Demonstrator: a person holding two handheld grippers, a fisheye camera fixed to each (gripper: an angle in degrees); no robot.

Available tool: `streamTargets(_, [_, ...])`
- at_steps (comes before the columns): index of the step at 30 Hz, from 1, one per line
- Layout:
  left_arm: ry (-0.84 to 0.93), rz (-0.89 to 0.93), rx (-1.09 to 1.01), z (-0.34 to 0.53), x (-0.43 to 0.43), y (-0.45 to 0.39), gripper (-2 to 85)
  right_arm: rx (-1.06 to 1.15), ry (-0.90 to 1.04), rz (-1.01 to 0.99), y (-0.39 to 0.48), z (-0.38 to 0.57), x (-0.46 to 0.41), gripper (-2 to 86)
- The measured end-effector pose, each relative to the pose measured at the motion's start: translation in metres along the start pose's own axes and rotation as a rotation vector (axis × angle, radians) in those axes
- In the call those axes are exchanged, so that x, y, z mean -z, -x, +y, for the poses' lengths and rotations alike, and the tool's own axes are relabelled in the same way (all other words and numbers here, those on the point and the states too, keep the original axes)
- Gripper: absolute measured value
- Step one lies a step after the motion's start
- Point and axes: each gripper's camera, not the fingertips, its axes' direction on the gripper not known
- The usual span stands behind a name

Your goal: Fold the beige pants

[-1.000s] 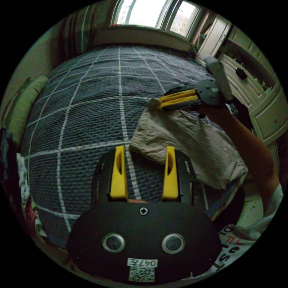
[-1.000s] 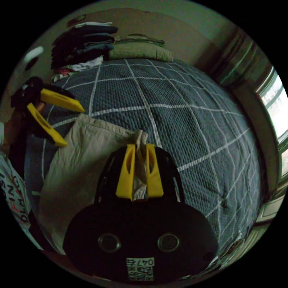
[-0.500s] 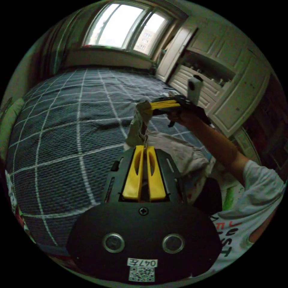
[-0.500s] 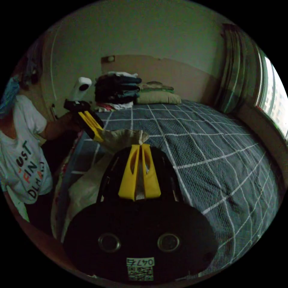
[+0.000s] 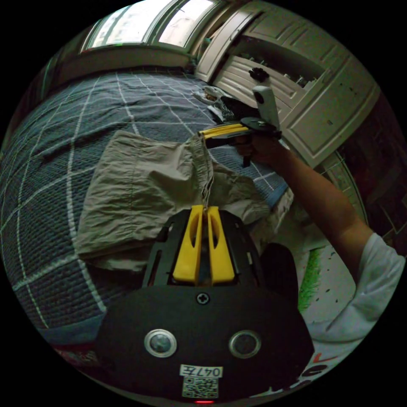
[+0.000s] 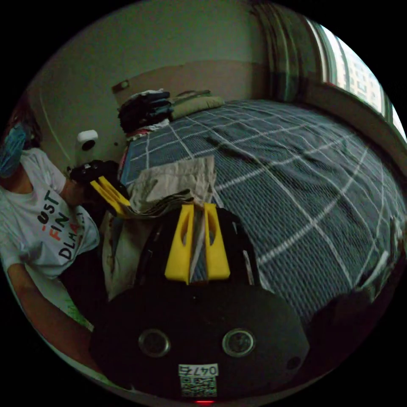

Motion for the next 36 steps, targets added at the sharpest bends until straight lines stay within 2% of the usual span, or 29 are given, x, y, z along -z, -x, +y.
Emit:
streamTargets(5, [0.004, -0.012, -0.031, -0.004, -0.019, -0.026, -0.5, -0.117, 0.035, 0.108, 0.004, 0.039, 0.03, 4.3])
streamTargets(9, [-0.012, -0.009, -0.026, -0.01, -0.027, -0.035, -0.6, -0.139, -0.081, 0.123, 0.039, 0.049, 0.063, 9.8])
streamTargets(11, [-0.011, 0.01, -0.02, -0.013, -0.032, -0.039, -0.6, -0.092, -0.05, 0.16, 0.06, 0.049, 0.065, 11.2])
streamTargets(16, [0.009, 0.015, -0.031, -0.016, -0.046, -0.05, -0.6, 0.285, 0.217, 0.452, 0.134, 0.038, 0.038, 10.4])
streamTargets(19, [0.049, 0.018, -0.029, -0.021, -0.059, -0.056, -0.5, 0.381, 0.23, 0.459, 0.151, 0.031, 0.037, 7.9])
streamTargets(23, [0.061, 0.043, -0.026, -0.025, -0.071, -0.063, -0.5, 0.312, 0.132, 0.364, 0.149, 0.035, 0.051, 5.5])
streamTargets(27, [0.053, 0.043, -0.03, -0.027, -0.076, -0.071, -0.7, 0.248, 0.153, 0.34, 0.145, 0.051, 0.053, 3.7])
streamTargets(31, [0.027, 0.049, -0.024, -0.028, -0.078, -0.08, -0.9, 0.138, 0.138, 0.41, 0.146, 0.076, 0.08, 2.8])
streamTargets(36, [-0.039, 0.16, -0.046, -0.034, -0.07, -0.105, -0.9, 0.046, 0.093, 0.472, 0.164, 0.114, 0.114, 2.6])
